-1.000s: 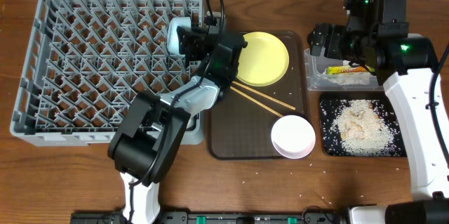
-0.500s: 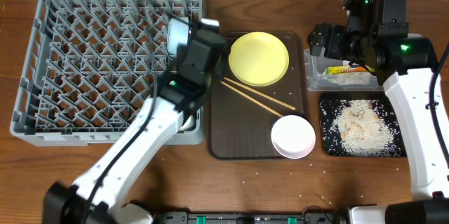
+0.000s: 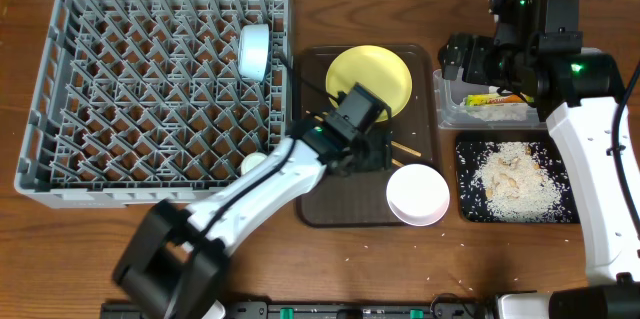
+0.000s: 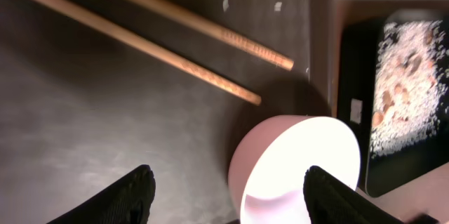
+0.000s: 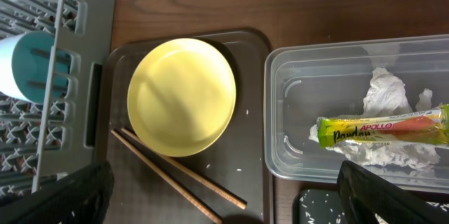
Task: Sort waste into correct bins and load items into the dishwasher
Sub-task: 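Open the left gripper and withdraw it from the rack, then move the left gripper to the pink bowl and grasp its rim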
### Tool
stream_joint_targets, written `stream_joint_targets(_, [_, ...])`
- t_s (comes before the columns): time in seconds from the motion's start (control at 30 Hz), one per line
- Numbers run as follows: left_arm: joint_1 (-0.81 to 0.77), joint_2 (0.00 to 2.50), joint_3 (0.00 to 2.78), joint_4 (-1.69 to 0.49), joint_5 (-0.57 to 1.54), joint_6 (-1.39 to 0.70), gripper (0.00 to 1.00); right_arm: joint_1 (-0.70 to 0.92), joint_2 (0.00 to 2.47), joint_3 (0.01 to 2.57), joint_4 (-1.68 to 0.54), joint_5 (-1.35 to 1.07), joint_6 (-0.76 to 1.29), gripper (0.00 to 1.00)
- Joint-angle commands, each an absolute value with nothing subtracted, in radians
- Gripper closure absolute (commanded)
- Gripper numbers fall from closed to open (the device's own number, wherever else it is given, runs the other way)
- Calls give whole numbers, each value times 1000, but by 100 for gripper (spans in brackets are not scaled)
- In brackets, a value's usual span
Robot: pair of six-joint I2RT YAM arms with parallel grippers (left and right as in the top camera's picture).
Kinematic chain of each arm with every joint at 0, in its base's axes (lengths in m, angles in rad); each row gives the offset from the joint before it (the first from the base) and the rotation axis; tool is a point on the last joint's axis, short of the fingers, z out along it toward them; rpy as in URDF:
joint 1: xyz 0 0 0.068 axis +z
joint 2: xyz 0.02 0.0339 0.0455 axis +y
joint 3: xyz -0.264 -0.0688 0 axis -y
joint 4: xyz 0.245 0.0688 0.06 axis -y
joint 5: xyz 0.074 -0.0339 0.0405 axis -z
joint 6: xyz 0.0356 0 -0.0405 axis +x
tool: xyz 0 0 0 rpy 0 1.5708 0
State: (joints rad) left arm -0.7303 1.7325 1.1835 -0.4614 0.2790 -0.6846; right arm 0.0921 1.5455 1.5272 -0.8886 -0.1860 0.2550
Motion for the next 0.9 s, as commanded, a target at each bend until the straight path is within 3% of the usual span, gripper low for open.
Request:
stream_joint_targets(0.0, [-714, 1803, 1180, -445, 411, -735, 31, 99, 1547, 1537, -886, -184, 250, 1])
stream_joint_targets(0.33, [-715, 1847, 1184, -432, 443, -720, 31, 98, 1547, 1537, -887, -184, 250, 1])
stream_joint_targets(0.53, [-712, 1888, 1202, -439, 490, -715, 36, 99, 1547, 1537, -886, -184, 250, 1])
stream_joint_targets(0.87, [-755, 1898, 1248, -496, 400, -689, 42, 100, 1547, 1537, -887, -184, 250, 1])
